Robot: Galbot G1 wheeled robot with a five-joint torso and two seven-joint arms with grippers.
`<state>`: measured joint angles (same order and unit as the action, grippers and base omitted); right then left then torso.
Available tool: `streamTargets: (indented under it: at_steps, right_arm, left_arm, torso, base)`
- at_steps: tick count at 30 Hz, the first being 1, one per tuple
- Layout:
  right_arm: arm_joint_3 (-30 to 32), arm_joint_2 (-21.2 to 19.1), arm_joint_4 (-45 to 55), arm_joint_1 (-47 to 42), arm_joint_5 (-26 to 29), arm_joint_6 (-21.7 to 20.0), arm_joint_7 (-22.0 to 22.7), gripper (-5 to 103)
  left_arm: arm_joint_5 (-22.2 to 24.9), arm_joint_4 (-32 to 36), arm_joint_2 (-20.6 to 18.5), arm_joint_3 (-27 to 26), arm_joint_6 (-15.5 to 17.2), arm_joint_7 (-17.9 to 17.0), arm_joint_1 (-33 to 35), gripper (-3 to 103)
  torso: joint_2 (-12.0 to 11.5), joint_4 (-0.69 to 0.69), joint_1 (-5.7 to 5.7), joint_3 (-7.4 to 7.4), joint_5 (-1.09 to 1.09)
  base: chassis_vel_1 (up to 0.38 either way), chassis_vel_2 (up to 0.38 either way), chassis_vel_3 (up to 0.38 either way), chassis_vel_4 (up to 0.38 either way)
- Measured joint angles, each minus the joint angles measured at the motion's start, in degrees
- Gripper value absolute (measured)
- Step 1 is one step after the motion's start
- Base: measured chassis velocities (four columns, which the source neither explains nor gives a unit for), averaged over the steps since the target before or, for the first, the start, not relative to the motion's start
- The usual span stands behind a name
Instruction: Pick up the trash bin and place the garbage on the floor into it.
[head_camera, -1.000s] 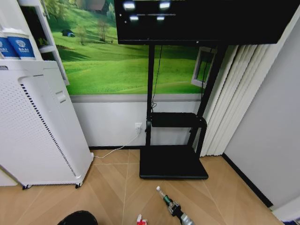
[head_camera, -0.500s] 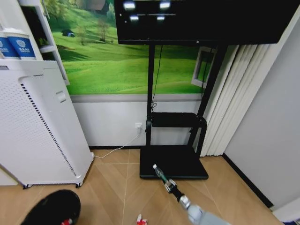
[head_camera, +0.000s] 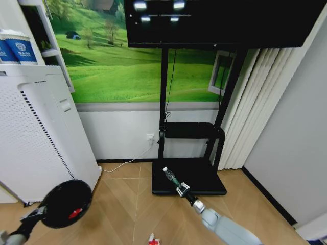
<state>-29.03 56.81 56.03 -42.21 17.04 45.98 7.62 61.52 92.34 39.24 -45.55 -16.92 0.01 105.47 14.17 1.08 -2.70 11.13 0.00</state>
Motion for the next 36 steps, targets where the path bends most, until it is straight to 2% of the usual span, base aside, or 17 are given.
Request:
streamTargets:
  at_steps: [8, 19, 21, 28, 36]
  right_arm:
    - [-1.8, -1.4, 6.3, 0.6, 0.1, 0.0, -1.5, 26]
    - [-5.1, -1.1, 11.8, 2.1, -1.2, 0.0, -3.1, 26]
    - [-6.6, -1.0, 13.2, 3.6, -0.5, 0.0, -4.1, 26]
    - [-7.8, -0.2, 15.2, 5.7, 1.0, 0.1, -4.5, 26]
    - [-8.3, 0.6, 17.2, 6.3, 1.7, 0.1, -5.2, 26]
  left_arm:
    - [-0.4, -0.1, -0.4, 5.0, 0.4, -0.9, -4.5, 6]
    - [0.2, -3.1, -0.6, 8.6, 0.3, 1.8, -8.5, 6]
    - [0.1, -4.4, -0.9, 12.1, 0.3, 2.1, -12.5, 6]
    - [0.1, -5.9, -1.8, 17.1, 0.8, 2.0, -18.6, 6]
    - [0.5, -10.0, -1.7, 25.3, 1.2, 1.6, -28.7, 6]
  torso:
    - [0.0, 0.02, 0.00, 0.00, 0.01]
    - [0.0, 0.02, 0.01, 0.00, 0.00]
    - [0.0, 0.03, 0.01, 0.00, -0.02]
    - [0.0, 0.03, 0.01, 0.00, -0.01]
    - [0.0, 0.02, 0.00, 0.00, 0.00]
  base:
    - [0.000, 0.000, 0.000, 0.000]
    - [0.000, 0.000, 0.000, 0.000]
    - [0.000, 0.000, 0.000, 0.000]
    - [0.000, 0.000, 0.000, 0.000]
    - [0.000, 0.000, 0.000, 0.000]
